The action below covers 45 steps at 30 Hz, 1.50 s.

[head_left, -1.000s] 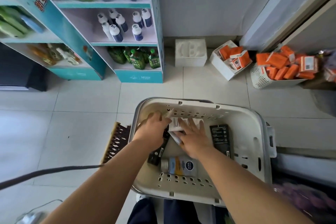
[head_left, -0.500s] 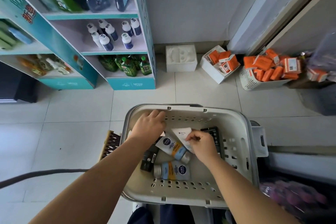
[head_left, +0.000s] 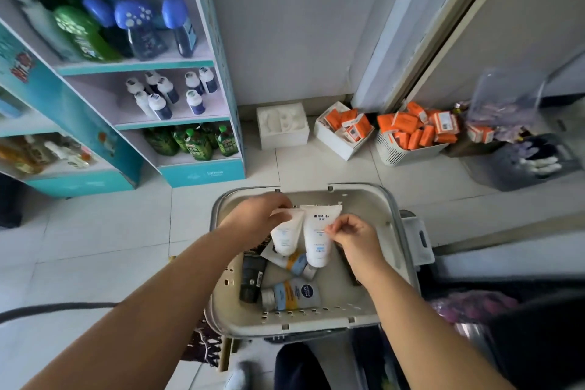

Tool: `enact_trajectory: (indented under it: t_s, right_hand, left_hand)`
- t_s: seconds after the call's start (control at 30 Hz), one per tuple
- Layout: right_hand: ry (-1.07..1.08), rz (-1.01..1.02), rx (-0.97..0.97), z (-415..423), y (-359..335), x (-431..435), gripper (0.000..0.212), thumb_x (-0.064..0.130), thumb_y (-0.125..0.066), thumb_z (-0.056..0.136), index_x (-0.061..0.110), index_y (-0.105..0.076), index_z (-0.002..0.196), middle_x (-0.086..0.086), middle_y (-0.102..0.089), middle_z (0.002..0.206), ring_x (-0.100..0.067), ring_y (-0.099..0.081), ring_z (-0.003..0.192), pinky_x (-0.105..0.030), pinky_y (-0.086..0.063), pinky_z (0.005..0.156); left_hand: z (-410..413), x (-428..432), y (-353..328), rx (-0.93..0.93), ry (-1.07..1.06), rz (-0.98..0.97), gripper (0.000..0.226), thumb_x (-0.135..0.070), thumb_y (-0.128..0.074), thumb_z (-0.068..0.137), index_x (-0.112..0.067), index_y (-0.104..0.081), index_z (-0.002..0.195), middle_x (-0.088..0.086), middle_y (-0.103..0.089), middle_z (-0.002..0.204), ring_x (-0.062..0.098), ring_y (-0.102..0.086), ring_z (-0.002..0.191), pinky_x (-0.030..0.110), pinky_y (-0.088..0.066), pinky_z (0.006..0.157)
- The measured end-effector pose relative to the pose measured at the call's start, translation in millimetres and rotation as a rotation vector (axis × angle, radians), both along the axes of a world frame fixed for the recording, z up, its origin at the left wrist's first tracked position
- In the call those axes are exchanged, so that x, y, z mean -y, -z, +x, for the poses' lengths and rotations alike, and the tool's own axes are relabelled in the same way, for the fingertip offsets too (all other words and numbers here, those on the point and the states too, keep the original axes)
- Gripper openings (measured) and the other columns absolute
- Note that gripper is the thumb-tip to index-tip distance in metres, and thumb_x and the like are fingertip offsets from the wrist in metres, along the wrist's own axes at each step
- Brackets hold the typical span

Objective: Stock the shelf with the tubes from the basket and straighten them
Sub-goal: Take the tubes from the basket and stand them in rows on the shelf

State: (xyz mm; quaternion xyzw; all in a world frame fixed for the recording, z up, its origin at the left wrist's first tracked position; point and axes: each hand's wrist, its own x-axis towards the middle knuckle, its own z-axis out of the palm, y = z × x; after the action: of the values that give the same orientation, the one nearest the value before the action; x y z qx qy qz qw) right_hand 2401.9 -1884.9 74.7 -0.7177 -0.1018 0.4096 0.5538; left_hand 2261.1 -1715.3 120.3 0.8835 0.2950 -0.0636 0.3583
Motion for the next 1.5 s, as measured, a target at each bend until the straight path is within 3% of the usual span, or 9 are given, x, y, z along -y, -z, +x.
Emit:
enact_trajectory:
  t_s: [0.2,0.33,0.5,0.8,1.0,1.17,1.27,1.4,1.5]
  right_hand:
    - [0.108,0.095,0.050,-37,-47,31,0.041,-0.011,-0.067,0.079,0.020,-0.056,0.055,-0.006,-0.070,0.080,-0.020,-0.067,0.090,-0.039,-0.054,0.090]
    - [0.193,0.196,0.098,-68,-82,50,0.041,-0.011,-0.067,0.080,0.021,-0.056,0.056,-0.017,-0.066,0.088,-0.027,-0.065,0.097,-0.042,-0.053,0.091]
    - [0.280,0.268,0.137,-105,-121,83,0.037,-0.007,-0.068,0.080,0.022,-0.057,0.060,-0.009,-0.069,0.090,-0.025,-0.066,0.101,-0.039,-0.052,0.083]
    - [0.474,0.363,0.167,-151,-176,163,0.026,-0.011,-0.062,0.084,0.010,-0.051,0.075,-0.016,-0.070,0.097,-0.027,-0.065,0.097,-0.041,-0.055,0.082]
    - [0.613,0.426,0.229,-158,-208,234,0.032,-0.011,-0.062,0.084,0.012,-0.049,0.101,-0.011,-0.074,0.102,-0.029,-0.068,0.102,-0.043,-0.054,0.086]
    - [0.722,0.462,0.274,-166,-234,309,0.048,-0.007,-0.065,0.083,0.024,-0.053,0.118,-0.002,-0.075,0.099,-0.017,-0.072,0.094,-0.031,-0.057,0.071]
    - [0.774,0.437,0.336,-175,-247,364,0.047,-0.003,-0.066,0.085,0.019,-0.054,0.125,-0.003,-0.073,0.108,-0.020,-0.069,0.102,-0.038,-0.056,0.083]
    - [0.841,0.422,0.392,-192,-268,440,0.033,-0.004,-0.064,0.086,0.018,-0.061,0.111,0.001,-0.075,0.101,-0.018,-0.070,0.099,-0.041,-0.056,0.087]
    - [0.889,0.398,0.432,-207,-283,496,0.029,-0.005,-0.063,0.086,0.017,-0.064,0.105,-0.002,-0.075,0.102,-0.023,-0.070,0.100,-0.042,-0.056,0.087]
  left_hand:
    - [-24,9,-44,0.148,-0.137,-0.199,0.019,-0.032,-0.060,0.094,-0.021,-0.064,0.110,-0.007,-0.064,0.099,0.015,-0.057,0.095,0.028,-0.044,0.078]
    - [-38,17,-71,0.159,-0.043,-0.213,0.010,-0.041,-0.060,0.092,-0.034,-0.063,0.098,-0.008,-0.066,0.098,0.018,-0.060,0.098,0.038,-0.048,0.091]
    - [-59,47,-107,0.210,0.081,-0.219,0.011,-0.040,-0.058,0.094,-0.033,-0.063,0.100,-0.013,-0.065,0.094,0.012,-0.060,0.091,0.033,-0.048,0.084]
    - [-63,113,-159,0.304,0.266,-0.308,0.017,-0.033,-0.059,0.095,-0.020,-0.069,0.100,-0.004,-0.069,0.091,0.012,-0.062,0.080,0.027,-0.048,0.076]
    - [-45,180,-200,0.375,0.427,-0.276,0.014,-0.031,-0.057,0.095,-0.023,-0.069,0.095,-0.003,-0.070,0.090,0.015,-0.066,0.085,0.031,-0.051,0.077]
    - [-28,254,-227,0.416,0.546,-0.291,0.013,-0.031,-0.058,0.095,-0.025,-0.068,0.089,-0.006,-0.069,0.083,0.014,-0.065,0.082,0.036,-0.052,0.078]
    - [-23,309,-238,0.439,0.606,-0.335,0.012,-0.028,-0.059,0.095,-0.022,-0.069,0.092,-0.005,-0.071,0.086,0.013,-0.067,0.081,0.030,-0.052,0.071]
    - [-24,391,-255,0.465,0.679,-0.433,0.013,-0.022,-0.059,0.095,-0.014,-0.070,0.096,0.000,-0.073,0.086,0.006,-0.066,0.075,0.018,-0.051,0.062]
    - [-28,449,-268,0.484,0.727,-0.439,0.016,-0.024,-0.059,0.095,-0.010,-0.069,0.097,0.005,-0.073,0.087,0.009,-0.065,0.072,0.021,-0.052,0.062]
